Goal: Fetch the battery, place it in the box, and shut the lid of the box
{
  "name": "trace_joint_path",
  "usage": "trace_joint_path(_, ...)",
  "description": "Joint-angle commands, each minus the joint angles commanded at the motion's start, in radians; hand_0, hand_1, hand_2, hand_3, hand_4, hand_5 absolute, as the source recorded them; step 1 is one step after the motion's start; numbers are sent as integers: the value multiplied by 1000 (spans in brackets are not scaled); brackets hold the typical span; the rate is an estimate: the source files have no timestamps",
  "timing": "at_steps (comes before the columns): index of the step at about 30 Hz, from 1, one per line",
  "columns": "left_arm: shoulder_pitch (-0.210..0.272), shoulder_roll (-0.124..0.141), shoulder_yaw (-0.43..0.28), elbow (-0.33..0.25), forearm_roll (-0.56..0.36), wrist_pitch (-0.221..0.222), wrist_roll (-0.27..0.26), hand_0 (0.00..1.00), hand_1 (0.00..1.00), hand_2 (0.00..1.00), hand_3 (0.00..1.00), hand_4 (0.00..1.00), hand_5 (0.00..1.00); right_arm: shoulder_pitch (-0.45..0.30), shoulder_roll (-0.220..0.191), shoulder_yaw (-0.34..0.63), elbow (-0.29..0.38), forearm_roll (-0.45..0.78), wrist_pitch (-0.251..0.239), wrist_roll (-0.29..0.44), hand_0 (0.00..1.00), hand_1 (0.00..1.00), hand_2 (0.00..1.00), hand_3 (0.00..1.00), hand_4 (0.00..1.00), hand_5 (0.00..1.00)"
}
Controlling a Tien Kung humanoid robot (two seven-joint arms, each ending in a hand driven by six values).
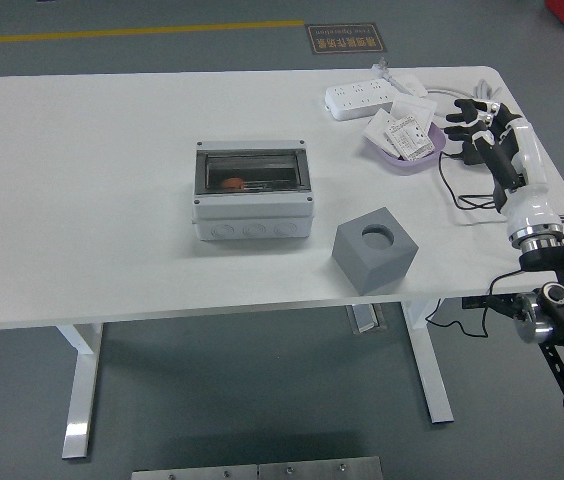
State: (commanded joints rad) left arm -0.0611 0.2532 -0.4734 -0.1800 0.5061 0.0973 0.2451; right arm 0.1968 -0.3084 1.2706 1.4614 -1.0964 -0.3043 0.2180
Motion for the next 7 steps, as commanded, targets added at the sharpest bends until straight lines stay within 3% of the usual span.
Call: trace_joint_path(7,0,-1,47,0,-35,2,-15,572,564,301,592,611,2,-1,-1,2,0,1,3,-3,622,531,568,622,838,654)
